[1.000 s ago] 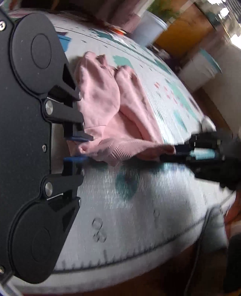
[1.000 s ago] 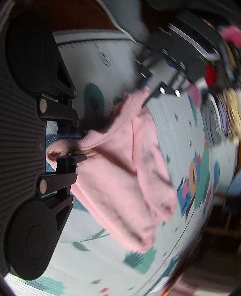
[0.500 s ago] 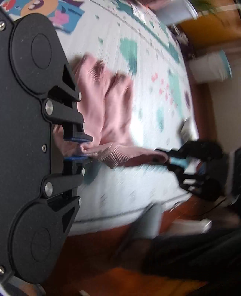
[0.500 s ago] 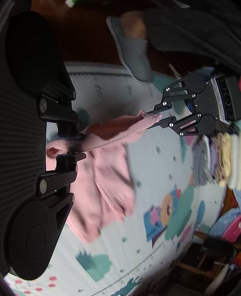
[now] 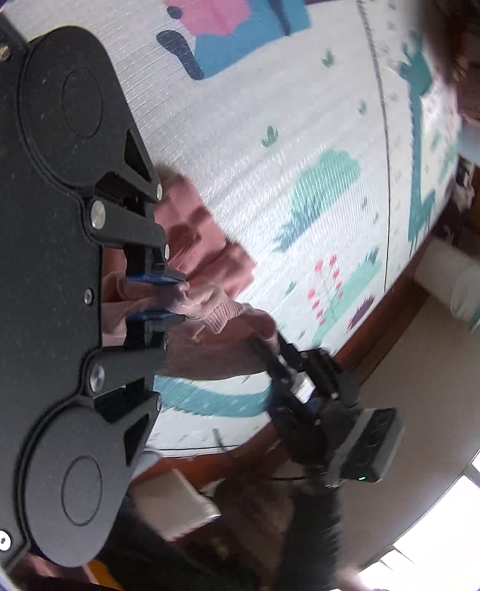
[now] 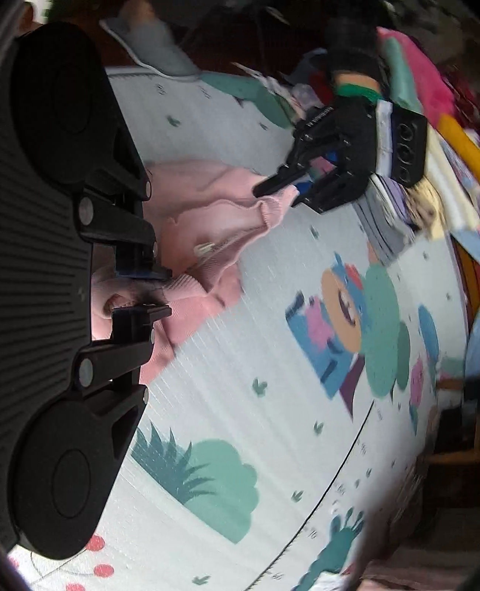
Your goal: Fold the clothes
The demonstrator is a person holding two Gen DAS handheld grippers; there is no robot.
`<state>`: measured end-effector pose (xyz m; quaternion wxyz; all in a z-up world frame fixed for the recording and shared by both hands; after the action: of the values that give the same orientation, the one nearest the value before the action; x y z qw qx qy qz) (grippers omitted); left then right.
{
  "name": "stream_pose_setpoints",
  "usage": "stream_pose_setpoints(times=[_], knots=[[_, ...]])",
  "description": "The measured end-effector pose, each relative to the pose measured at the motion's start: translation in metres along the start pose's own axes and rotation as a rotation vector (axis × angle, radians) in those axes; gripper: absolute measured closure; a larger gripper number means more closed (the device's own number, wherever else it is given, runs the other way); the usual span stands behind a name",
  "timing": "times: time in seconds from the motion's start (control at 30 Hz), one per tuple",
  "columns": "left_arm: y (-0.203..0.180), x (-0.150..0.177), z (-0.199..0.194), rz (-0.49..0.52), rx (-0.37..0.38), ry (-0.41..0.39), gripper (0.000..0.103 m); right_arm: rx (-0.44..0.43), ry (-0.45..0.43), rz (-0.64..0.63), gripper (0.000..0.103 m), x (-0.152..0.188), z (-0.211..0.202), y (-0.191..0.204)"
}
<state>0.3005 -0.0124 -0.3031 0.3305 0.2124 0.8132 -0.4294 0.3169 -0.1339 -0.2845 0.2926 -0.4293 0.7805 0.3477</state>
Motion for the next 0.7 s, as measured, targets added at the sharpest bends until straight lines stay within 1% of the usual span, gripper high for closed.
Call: stream_pose_setpoints(times=[0.17,0.2,0.23,0.27,0.3,0.33,0.4,0.43,0.47,0.53,0.6,0.63,0.67,0.7], knots=[[0.025,-0.008,0.02,-0.093,-0.01,-0.028,0.09,0.032,-0.025,0.165,0.087,0.015,0.02,-0.04],[0.03,-0.009,0.022,-0.115,-0.025,-0.044,0.09,0.056,-0.039,0.197,0.087,0.018,0.022,-0.047],[0.038,-0.008,0.022,-0.142,-0.073,-0.07,0.089,0.083,-0.057,0.231,0.084,0.021,0.024,-0.056],[0.047,-0.007,0.02,-0.166,-0.144,-0.1,0.074,0.122,-0.092,0.282,0.082,0.022,0.024,-0.065],[0.051,-0.003,0.014,-0.193,-0.19,-0.136,0.063,0.15,-0.135,0.348,0.082,0.023,0.019,-0.071],[0.049,0.002,0.006,-0.222,-0.215,-0.176,0.049,0.181,-0.181,0.402,0.066,0.026,0.008,-0.075],[0.042,0.013,-0.011,-0.269,-0.252,-0.247,0.047,0.24,-0.269,0.508,0.058,0.033,-0.013,-0.082],[0.035,0.022,-0.017,-0.271,-0.262,-0.264,0.046,0.257,-0.294,0.537,0.053,0.04,-0.025,-0.078],[0.027,0.032,-0.021,-0.268,-0.276,-0.278,0.045,0.276,-0.302,0.563,0.05,0.05,-0.031,-0.072],[0.017,0.05,-0.022,-0.272,-0.304,-0.298,0.045,0.299,-0.31,0.6,0.05,0.068,-0.036,-0.058],[0.011,0.06,-0.016,-0.28,-0.316,-0.344,0.047,0.298,-0.319,0.598,0.051,0.081,-0.029,-0.041],[0.01,0.062,-0.013,-0.282,-0.318,-0.372,0.057,0.301,-0.324,0.583,0.051,0.084,-0.024,-0.034],[0.011,0.063,-0.011,-0.309,-0.309,-0.389,0.078,0.3,-0.331,0.583,0.052,0.085,-0.019,-0.03],[0.015,0.065,-0.008,-0.387,-0.289,-0.397,0.085,0.278,-0.337,0.611,0.064,0.085,-0.013,-0.029]])
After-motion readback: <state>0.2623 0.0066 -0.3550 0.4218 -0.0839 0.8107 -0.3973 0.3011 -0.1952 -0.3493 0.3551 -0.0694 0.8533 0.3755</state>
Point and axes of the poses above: each gripper's, at about its wrist camera, not at the fingertips, and z roughly the way its jaws point, y to its left, x to its underside, the point moved 10 cm from there along z, roughly the way its jaws point, and after that the axes turned 15 degrees about -y, right-handed, at the moved point
